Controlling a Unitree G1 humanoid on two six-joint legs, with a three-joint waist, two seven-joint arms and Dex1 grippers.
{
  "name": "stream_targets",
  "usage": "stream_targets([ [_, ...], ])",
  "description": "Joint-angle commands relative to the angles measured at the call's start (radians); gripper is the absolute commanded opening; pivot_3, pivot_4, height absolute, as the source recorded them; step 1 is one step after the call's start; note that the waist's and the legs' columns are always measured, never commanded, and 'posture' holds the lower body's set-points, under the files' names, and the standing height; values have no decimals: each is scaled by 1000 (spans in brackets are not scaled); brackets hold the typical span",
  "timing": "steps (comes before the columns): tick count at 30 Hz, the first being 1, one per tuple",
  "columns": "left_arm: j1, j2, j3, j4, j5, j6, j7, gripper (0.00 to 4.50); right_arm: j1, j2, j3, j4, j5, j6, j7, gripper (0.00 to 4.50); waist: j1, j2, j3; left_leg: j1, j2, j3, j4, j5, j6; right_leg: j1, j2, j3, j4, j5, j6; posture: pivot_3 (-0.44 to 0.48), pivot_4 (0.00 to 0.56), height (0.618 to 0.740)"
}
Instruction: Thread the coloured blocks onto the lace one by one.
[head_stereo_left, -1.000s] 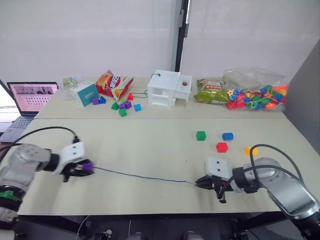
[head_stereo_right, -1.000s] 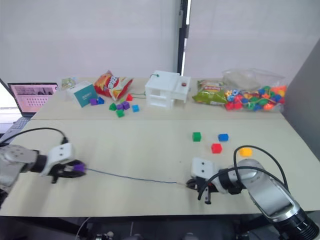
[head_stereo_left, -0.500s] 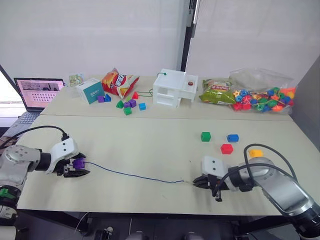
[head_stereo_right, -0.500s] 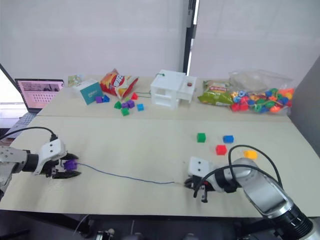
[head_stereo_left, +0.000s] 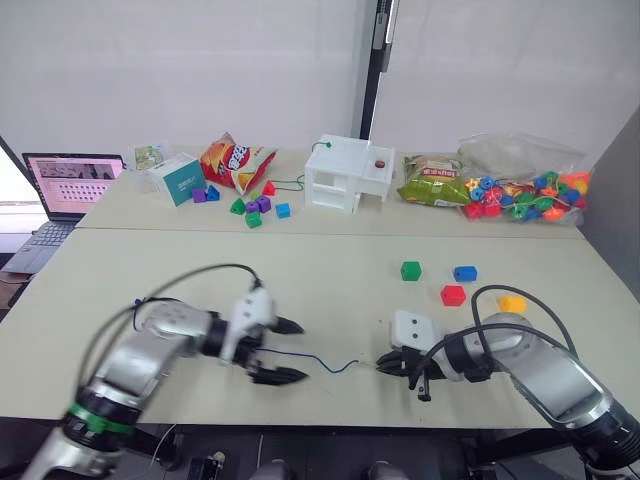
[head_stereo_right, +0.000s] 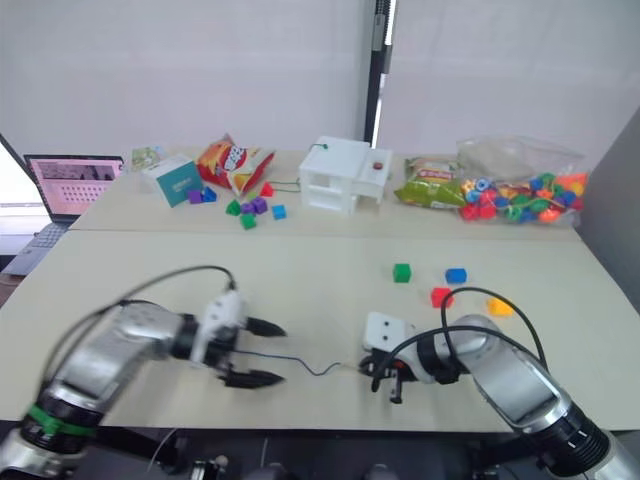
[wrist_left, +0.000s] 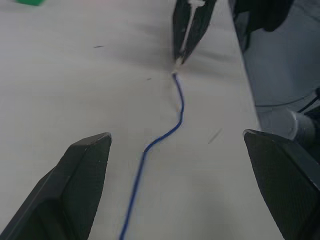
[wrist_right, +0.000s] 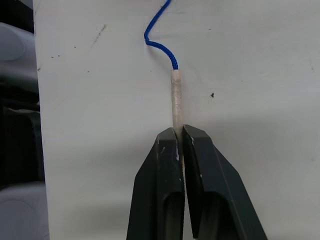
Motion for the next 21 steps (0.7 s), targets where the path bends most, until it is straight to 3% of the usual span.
stream_targets([
  [1,-47,-88,-65,9,90,-47,106,4446,-23,0,7,-32,-4,10,-5,0,4,0,0,0,0,0,0,0,0,0,0,0,0,0,0,0,150,740],
  [6,-79,-182,-132,86,144,-62,149,4446,-31,-2,17,-41,-5,21,-11,0,3,0,0,0,-1,-1,1,0,0,1,0,0,0,0,1,0,150,740],
  [12,-115,-207,-161,139,171,-76,121,4446,-33,1,21,-46,-5,29,-18,0,3,0,0,0,-1,-1,1,0,0,0,0,0,0,0,1,0,150,740],
  [21,-143,-226,-178,155,178,-77,95,1564,-33,-2,21,-51,-1,34,-30,0,2,0,0,0,-1,-1,1,0,0,0,0,0,0,0,1,0,150,740],
])
